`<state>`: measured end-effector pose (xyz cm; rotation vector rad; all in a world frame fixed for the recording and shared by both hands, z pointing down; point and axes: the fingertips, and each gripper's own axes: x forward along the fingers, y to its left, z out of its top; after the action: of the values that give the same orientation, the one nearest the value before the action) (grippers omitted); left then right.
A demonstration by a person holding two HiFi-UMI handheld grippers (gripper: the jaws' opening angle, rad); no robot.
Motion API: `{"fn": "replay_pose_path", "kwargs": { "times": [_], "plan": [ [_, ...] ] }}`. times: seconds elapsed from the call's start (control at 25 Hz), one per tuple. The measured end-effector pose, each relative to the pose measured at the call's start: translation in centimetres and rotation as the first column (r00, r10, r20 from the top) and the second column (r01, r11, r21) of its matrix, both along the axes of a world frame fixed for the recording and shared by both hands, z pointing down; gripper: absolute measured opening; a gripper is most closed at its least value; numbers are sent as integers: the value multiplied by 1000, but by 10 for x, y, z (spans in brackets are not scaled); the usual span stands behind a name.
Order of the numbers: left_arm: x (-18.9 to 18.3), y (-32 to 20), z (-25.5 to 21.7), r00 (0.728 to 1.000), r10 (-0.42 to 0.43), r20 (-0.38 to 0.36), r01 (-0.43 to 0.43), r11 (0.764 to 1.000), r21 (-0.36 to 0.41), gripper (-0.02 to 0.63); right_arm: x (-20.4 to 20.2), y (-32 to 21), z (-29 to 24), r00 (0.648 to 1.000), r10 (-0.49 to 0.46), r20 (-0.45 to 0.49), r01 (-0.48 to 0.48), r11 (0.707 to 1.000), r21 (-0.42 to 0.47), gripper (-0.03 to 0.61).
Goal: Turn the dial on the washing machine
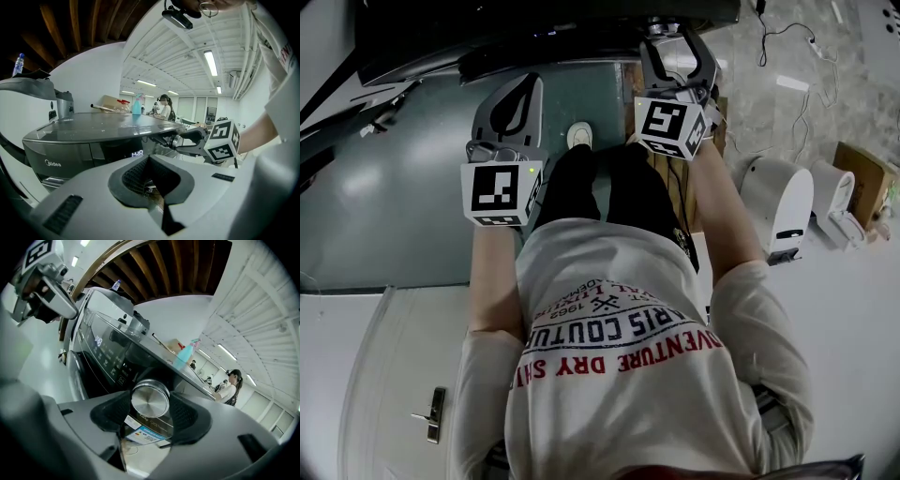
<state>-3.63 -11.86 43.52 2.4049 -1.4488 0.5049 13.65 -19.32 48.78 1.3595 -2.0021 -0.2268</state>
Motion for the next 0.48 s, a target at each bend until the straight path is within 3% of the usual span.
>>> {"fn": "replay_pose_path", "kwargs": {
  "times": [0.28,0.48],
  "plan": [
    [-1,3,5,1000,-2,6,2,1000,-16,15,1,0,-1,999,14,48,-13,1000,-24,272],
    [0,4,4,1000,-4,1,4,1000,-15,15,3,-2,-5,975,53,214,-32,994,-102,272]
  ]
}}
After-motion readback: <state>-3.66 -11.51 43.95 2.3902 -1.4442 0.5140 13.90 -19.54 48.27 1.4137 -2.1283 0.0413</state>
